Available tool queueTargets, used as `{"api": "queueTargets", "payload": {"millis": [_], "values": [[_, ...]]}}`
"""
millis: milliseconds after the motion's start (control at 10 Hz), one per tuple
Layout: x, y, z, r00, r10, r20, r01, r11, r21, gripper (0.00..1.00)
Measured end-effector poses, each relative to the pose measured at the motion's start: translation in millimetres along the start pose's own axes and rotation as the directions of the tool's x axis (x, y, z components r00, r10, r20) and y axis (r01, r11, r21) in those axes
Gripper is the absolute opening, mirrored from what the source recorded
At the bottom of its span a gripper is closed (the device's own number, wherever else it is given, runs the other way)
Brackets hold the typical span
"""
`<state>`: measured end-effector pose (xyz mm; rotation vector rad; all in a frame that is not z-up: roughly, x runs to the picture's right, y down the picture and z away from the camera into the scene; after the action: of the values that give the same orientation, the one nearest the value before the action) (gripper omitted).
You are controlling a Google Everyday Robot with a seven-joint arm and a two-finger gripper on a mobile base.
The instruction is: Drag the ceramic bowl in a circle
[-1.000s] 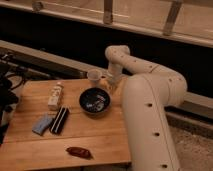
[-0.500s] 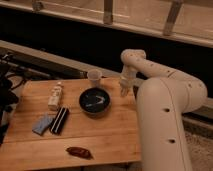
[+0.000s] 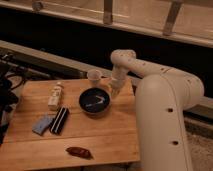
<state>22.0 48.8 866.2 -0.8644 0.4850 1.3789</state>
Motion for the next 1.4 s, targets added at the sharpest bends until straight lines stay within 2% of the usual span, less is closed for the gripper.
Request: {"api": "queueTargets", "payload": {"millis": [100,300,800,1100,1400], "values": [[2.4,18.3,3.5,0.999,-0.039,-0.005,0.039,0.999,0.0,0.66],[4.2,32.5,4.5,0.997,-0.075,-0.002,0.075,0.997,0.004,0.67],[0.3,19.0,-8.6,0.998,-0.054,0.027,0.054,0.998,0.017,0.67],[-4.9,9.9,9.3,1.0,-0.028,-0.009,0.028,1.0,0.011,0.67],[-9.2,-4.7,33.1,0.997,0.011,-0.074,-0.01,1.0,0.008,0.67]]}}
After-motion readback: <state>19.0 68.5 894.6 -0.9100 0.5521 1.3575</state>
